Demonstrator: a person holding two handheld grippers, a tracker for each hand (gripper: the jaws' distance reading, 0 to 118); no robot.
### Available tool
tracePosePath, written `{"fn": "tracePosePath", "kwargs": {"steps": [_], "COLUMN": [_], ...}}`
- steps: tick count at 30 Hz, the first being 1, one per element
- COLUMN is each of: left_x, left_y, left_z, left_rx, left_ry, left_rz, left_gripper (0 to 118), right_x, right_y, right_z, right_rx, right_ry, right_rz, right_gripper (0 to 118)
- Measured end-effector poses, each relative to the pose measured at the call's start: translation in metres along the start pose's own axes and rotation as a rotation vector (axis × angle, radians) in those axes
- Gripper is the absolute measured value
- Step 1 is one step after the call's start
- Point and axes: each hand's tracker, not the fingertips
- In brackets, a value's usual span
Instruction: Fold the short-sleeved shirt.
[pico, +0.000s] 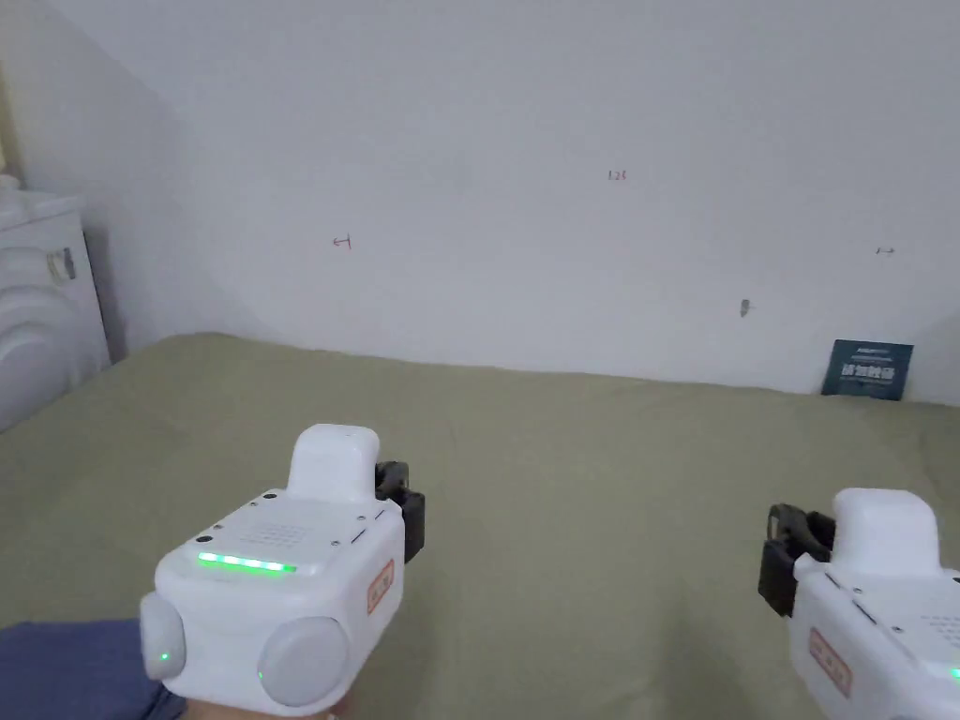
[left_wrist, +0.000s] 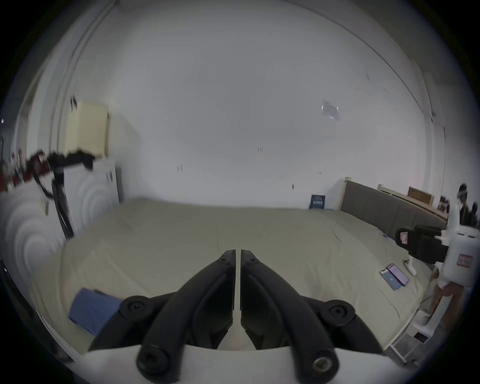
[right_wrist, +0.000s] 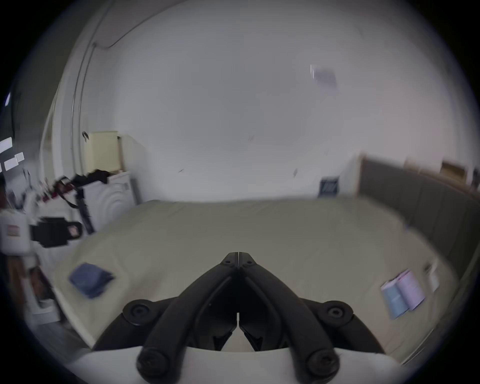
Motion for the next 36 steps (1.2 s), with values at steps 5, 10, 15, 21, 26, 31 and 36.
{"fn": "tracePosePath", "kwargs": {"steps": [5,10,15,21,26,31,36], "left_x": [0.025,0.030,0.033,0.030,0.027,0.021,0.027], "left_y": [0.013,0.017,0.016,0.012,0.008,0.006,0.005], "left_z": [0.005,0.013,0.013,0.015,0.011,0.013,0.008], "left_rx": [0.053,0.077,0.071,0.069,0.049,0.047,0.060], "left_ry": [0.019,0.012,0.013,0.043,0.059,0.063,0.066], "left_rz": [-0.028,-0.068,-0.082,-0.085,-0.063,-0.048,-0.047], "left_gripper": [4,4,4,4,79,118,118], "right_x": [-0.006,-0.004,-0.004,-0.001,0.000,0.006,0.003], "right_y": [0.005,0.008,0.014,0.014,0.013,0.017,0.021], "right_z": [0.020,0.031,0.033,0.032,0.031,0.026,0.028], "right_rx": [0.054,0.089,0.094,0.089,0.090,0.100,0.085], "right_ry": [-0.029,-0.033,-0.027,-0.027,-0.040,-0.054,-0.054], "right_rz": [0.002,0.007,-0.001,-0.007,-0.009,-0.004,0.016], "right_gripper": [1,1,1,1,111,118,118]}}
